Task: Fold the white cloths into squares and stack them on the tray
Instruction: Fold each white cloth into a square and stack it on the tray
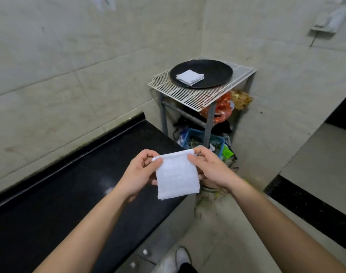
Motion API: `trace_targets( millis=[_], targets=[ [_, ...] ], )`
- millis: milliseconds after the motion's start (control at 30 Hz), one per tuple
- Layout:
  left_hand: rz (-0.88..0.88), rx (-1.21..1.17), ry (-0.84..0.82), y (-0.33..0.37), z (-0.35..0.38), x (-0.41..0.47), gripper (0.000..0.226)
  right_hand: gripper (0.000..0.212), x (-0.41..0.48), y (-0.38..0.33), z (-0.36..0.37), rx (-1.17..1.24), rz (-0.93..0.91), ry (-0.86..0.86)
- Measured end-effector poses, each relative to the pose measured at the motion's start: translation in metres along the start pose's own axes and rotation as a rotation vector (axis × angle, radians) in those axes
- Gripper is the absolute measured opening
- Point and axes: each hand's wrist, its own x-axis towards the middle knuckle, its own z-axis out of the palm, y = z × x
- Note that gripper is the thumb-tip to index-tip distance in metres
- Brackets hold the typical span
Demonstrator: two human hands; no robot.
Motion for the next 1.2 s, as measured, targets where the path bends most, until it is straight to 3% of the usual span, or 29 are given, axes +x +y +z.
trace_targets(
  millis=[267,400,500,767,1200],
  targets=[
    [-0.061,-0.104,-0.156,0.04,0.046,0.16,0.014,0.024,0.085,-0.062,-0.104,-0.115,0.111,0.093],
    [-0.067,-0.116,-0.227,0.073,0.057,0.216,0.034,0.016,0.121,-0.086,-0.145,-0.1,0.087,0.178],
    [-0.037,-0.125,-0.242,0.088,0.068,0.249,0.035,0.016,0.144,-0.095,-0.17,-0.105,0.069,0.192],
    [-0.006,-0.105,0.004,0.103,0.097,0.351,0.03,0.014,0.256,-0.111,-0.233,-0.083,0.079,0.15],
    [-0.204,-0.242,0.507,0.124,0.119,0.507,0.027,0.039,0.485,-0.15,-0.318,-0.138,0.135,-0.223]
  ],
)
